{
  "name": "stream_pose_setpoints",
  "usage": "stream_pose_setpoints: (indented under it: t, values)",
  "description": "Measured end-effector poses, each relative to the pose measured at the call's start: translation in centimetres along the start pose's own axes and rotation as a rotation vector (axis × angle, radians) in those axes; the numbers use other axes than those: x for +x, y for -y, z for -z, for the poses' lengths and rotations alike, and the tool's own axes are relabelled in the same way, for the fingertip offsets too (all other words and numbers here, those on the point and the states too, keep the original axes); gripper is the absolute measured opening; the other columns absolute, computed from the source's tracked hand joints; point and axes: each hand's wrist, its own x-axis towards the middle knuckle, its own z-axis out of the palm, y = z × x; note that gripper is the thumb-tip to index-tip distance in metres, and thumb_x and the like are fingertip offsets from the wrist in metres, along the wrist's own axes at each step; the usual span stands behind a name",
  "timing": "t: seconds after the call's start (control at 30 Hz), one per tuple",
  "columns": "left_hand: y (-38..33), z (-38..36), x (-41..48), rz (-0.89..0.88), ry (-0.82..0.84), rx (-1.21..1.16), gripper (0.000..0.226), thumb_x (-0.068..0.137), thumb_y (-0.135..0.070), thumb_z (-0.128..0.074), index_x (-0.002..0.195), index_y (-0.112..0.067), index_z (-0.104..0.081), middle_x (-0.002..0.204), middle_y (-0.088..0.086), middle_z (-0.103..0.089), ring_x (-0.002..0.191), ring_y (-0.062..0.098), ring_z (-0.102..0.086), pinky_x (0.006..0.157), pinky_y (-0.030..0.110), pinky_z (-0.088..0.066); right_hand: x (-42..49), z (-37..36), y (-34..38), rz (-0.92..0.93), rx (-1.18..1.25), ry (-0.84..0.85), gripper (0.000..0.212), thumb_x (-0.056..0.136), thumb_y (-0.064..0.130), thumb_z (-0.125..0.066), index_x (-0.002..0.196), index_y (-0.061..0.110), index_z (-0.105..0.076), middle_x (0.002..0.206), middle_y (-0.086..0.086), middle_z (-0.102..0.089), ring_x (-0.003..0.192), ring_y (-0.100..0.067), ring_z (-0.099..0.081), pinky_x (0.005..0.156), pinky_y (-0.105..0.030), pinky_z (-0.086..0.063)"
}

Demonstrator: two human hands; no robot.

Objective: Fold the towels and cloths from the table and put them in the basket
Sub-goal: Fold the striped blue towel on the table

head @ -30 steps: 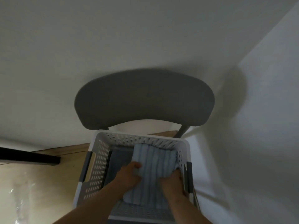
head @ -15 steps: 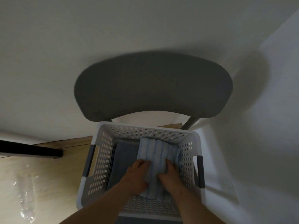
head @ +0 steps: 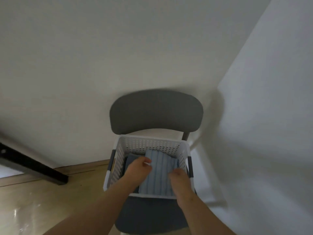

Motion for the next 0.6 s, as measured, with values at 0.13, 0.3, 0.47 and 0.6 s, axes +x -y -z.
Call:
stream_pose_setpoints:
  t: [0.13,0.3,0.47,0.6]
  values:
    - [-0.2,0.1,-7.4,-0.024,-0.058,-0.147,0.016,0.092,-0.016,-0.052,0.107,-0.017,-0.057,0.09,0.002,-0.06,0.077,0.014,-0.056,0.07,0.026,-0.046,-6.4,1.0,0.2,0.091,0.026,0.011,0.018,0.091,0.007,-0.041,0.073,0.011,-0.044,0.07,0.0,-0.042,0.062,-0.011,-0.039,0.058,-0.024,-0.035]
    - [2.2,-1.6,-18.8,-0.068,-0.137,-0.305,0.02,0.092,-0.008,-0.052,0.112,-0.008,-0.056,0.084,0.002,-0.057,0.069,0.012,-0.054,0.051,0.016,-0.042,-15.3,1.6,-4.2,0.225,0.115,0.064,0.017,0.09,0.012,-0.048,0.074,0.018,-0.046,0.079,-0.002,-0.049,0.08,-0.019,-0.048,0.068,-0.03,-0.04]
    - [5.6,-2.9,-30.2,-0.052,-0.185,-0.376,0.016,0.089,-0.005,-0.054,0.103,-0.009,-0.058,0.074,0.004,-0.057,0.062,0.014,-0.053,0.05,0.021,-0.038,-23.7,1.8,-10.6,0.219,0.145,0.13,0.014,0.087,0.013,-0.053,0.075,0.017,-0.049,0.073,-0.004,-0.05,0.074,-0.022,-0.048,0.061,-0.026,-0.036]
    - [8.3,-3.1,-38.2,-0.078,-0.23,-0.401,0.014,0.091,-0.008,-0.052,0.089,-0.021,-0.058,0.086,0.003,-0.062,0.068,0.011,-0.058,0.056,0.022,-0.04,-30.3,1.6,-14.5,0.276,0.133,0.149,0.02,0.086,0.008,-0.053,0.068,0.016,-0.048,0.063,-0.002,-0.047,0.057,-0.015,-0.043,0.049,-0.023,-0.028]
